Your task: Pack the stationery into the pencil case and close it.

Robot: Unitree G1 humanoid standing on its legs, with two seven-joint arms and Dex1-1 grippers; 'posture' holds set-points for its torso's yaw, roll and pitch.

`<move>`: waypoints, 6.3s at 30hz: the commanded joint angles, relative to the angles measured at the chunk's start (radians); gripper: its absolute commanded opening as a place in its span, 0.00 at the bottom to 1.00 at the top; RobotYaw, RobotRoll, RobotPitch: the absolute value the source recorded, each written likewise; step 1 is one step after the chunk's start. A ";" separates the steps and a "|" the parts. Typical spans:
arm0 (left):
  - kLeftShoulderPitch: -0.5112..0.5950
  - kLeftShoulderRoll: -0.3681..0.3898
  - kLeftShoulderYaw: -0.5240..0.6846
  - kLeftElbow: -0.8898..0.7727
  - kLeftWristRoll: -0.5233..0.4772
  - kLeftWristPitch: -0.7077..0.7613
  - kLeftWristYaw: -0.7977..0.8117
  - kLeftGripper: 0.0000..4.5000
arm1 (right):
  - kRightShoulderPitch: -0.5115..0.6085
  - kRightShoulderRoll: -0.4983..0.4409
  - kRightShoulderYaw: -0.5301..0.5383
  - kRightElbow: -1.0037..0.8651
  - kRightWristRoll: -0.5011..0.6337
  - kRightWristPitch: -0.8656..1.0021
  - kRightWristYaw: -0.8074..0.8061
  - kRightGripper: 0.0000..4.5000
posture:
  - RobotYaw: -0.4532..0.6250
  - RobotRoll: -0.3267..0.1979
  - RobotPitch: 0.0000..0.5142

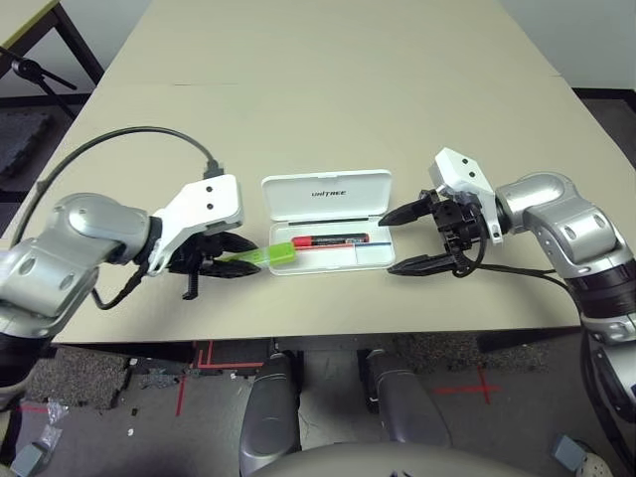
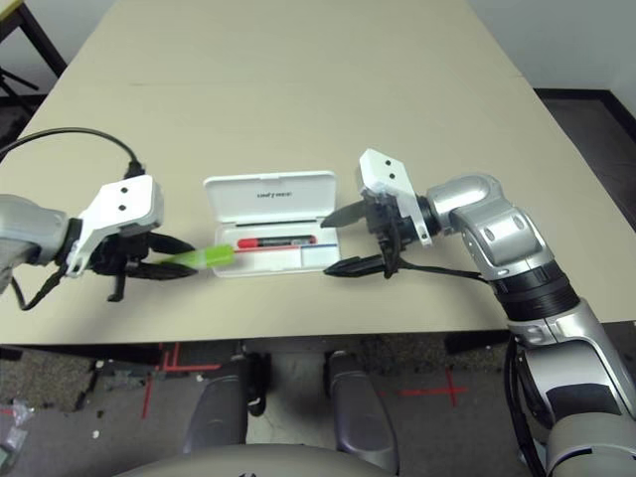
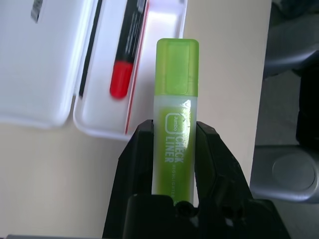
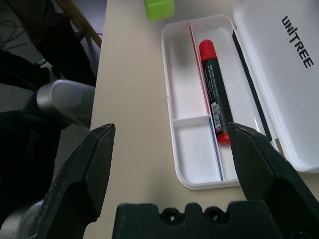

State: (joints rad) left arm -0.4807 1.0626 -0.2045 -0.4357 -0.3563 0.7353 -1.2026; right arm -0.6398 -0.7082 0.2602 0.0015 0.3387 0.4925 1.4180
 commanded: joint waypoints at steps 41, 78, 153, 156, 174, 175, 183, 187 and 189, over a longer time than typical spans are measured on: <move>-0.207 -0.302 -0.322 0.108 0.225 0.071 0.055 0.57 | 0.033 -0.021 0.009 0.005 -0.040 -0.035 -0.021 1.00 | 0.37 0.62 0.41; -0.049 -0.079 -0.010 -0.007 0.065 0.008 0.030 1.00 | -0.033 0.106 -0.335 -0.040 0.090 0.323 -0.554 1.00 | 0.37 0.62 0.38; -0.105 -0.137 -0.095 0.019 0.124 0.014 0.057 1.00 | -0.035 0.249 -0.192 0.077 -0.089 0.576 -0.996 0.07 | 0.37 0.62 0.39; -0.102 -0.133 -0.097 0.023 0.131 0.004 0.056 1.00 | -0.054 0.182 -0.144 0.078 -0.091 0.523 -0.901 0.07 | 0.37 0.62 0.38; -0.092 -0.110 -0.092 0.027 0.135 -0.017 0.052 1.00 | -0.081 -0.116 0.012 0.052 -0.111 0.000 -0.177 0.07 | 0.38 0.62 0.36; -0.092 -0.112 -0.092 0.025 0.135 -0.015 0.053 1.00 | -0.079 -0.117 0.011 0.040 -0.102 -0.009 -0.147 0.07 | 0.38 0.62 0.36; -0.092 -0.115 -0.097 0.019 0.137 -0.008 0.059 1.00 | -0.058 -0.095 0.034 -0.084 -0.051 0.008 -0.007 0.07 | 0.38 0.62 0.36; -0.089 -0.112 -0.096 0.016 0.138 -0.007 0.059 1.00 | -0.063 -0.072 0.053 -0.091 -0.064 0.004 -0.005 0.07 | 0.38 0.62 0.36; -0.090 -0.112 -0.097 0.015 0.139 -0.006 0.059 1.00 | -0.067 -0.058 0.068 -0.087 -0.075 -0.005 -0.006 0.07 | 0.39 0.62 0.36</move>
State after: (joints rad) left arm -0.5780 0.9455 -0.2874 -0.4139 -0.2306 0.7254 -1.1465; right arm -0.7108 -0.7695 0.3064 -0.0725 0.2709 0.4949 1.4044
